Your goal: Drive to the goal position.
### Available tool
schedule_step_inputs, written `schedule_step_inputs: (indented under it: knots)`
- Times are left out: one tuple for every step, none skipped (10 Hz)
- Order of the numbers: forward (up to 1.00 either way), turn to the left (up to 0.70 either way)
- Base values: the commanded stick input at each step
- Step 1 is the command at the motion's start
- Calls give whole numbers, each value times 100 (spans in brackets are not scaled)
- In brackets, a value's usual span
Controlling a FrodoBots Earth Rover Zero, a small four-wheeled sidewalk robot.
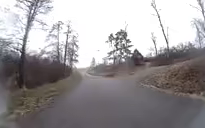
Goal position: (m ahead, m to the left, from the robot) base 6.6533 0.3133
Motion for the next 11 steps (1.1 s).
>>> schedule_step_inputs:
  knots:
    - [70, 0]
    - [70, 0]
    - [70, 0]
    - [70, 0]
    - [70, 0]
    - [70, 0]
    - [70, 0]
    - [70, 0]
    - [70, 0]
    - [70, 0]
    - [70, 0]
